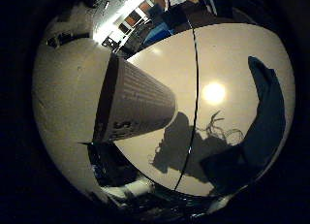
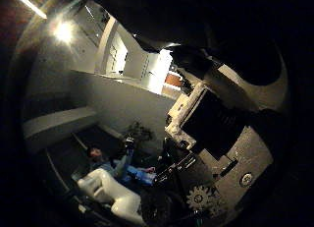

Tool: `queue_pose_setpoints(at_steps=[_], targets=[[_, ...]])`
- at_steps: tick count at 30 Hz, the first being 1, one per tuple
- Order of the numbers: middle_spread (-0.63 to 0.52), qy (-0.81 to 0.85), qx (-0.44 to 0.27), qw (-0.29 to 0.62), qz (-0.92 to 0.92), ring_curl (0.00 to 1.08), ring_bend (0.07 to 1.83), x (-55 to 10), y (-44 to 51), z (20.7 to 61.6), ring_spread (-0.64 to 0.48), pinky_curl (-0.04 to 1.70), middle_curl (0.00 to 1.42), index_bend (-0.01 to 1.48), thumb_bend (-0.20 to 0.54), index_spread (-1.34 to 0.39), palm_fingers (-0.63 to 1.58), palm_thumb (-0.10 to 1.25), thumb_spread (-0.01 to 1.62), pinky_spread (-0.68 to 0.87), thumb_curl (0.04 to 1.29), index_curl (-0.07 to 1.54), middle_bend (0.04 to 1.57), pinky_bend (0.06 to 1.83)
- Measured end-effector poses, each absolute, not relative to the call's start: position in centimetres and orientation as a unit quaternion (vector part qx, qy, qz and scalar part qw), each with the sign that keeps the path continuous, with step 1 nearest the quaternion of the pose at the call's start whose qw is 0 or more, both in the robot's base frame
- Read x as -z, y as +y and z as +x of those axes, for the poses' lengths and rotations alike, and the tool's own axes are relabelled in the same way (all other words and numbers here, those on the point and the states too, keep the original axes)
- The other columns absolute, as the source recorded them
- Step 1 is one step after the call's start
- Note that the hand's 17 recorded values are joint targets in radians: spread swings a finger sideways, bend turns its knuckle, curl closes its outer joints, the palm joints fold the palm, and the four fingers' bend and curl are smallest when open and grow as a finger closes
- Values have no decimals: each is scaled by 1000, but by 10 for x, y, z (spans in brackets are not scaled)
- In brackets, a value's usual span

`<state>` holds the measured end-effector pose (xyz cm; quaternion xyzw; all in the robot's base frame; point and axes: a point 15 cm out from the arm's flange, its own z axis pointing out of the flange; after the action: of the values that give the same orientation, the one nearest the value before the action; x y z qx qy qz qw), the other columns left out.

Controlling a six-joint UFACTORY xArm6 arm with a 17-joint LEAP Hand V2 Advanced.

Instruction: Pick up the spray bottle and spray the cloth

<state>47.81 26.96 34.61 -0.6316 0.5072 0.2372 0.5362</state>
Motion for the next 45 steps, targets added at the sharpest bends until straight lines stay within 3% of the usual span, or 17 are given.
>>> queue_pose_setpoints(at_steps=[29,33,38,45], targets=[[-147,501,-283,525,-627,811,1327,-301,284,478,-220,737,876,980,-16,-273,1124,1035,1073,-205,622,1044,1286,1398],[-152,501,-286,524,-627,720,1277,-299,284,477,-215,653,805,834,-34,-283,1135,915,980,-266,611,980,1187,1314],[-184,480,-308,521,-635,637,1226,-300,292,463,-222,571,734,482,-32,-339,983,845,885,-373,609,935,1007,1265],[-196,474,-314,517,-640,557,1142,-293,293,459,-239,523,674,201,-24,-381,880,818,911,-423,585,917,733,1263]])
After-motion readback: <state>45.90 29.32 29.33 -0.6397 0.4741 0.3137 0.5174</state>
